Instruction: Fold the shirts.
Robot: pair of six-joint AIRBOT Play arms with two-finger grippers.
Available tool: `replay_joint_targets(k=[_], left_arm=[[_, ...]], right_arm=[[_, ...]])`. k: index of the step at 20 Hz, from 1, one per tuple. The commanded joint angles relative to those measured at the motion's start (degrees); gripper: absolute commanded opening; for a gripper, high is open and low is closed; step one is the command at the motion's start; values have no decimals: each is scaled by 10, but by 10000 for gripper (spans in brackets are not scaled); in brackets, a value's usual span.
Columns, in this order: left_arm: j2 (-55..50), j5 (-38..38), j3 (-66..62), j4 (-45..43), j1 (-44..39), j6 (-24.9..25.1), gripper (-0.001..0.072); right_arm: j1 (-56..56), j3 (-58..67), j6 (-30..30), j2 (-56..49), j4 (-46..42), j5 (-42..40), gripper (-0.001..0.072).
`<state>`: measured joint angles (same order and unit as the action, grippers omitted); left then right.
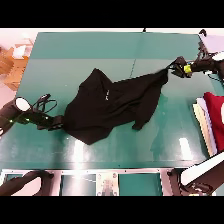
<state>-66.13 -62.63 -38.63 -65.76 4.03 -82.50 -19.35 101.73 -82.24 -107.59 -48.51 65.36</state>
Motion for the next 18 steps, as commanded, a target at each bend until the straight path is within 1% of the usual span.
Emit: replay_joint_targets(k=[1, 3, 4, 5, 6, 9, 10, 12, 13, 14, 15, 16, 18], left_arm=[[0, 25, 0, 33, 3, 23, 24], [0, 42, 0, 44, 3, 27, 24], [0, 51, 0, 48, 3, 26, 25], [0, 57, 0, 53, 3, 26, 25], [0, 58, 0, 57, 3, 26, 25], [0, 52, 0, 56, 3, 35, 25], [0, 45, 0, 55, 3, 35, 25], [0, 31, 0, 55, 3, 36, 26], [0, 27, 0, 55, 3, 43, 26], [0, 19, 0, 55, 3, 51, 26], [0, 15, 0, 55, 3, 50, 26], [0, 15, 0, 56, 3, 50, 26], [0, 20, 0, 56, 3, 50, 25]], right_arm=[[-36, 30, -3, -18, 15, 105, 505], [-57, 35, -2, 7, 13, 201, 494], [-59, 23, 2, 25, 7, 241, 447], [-56, -3, 6, 47, 5, 265, 359], [-48, -46, 6, 76, 0, 278, 358], [-3, -222, 31, 173, -9, 276, 351], [13, -293, 40, 214, -22, 269, 324], [40, -424, 40, 297, -37, 238, 322], [54, -489, 35, 342, -36, 214, 339], [68, -540, 23, 378, -36, 193, 392], [88, -588, 8, 410, -36, 171, 534], [110, -624, -5, 429, -36, 146, 569], [163, -675, -33, 434, -36, 73, 569]])
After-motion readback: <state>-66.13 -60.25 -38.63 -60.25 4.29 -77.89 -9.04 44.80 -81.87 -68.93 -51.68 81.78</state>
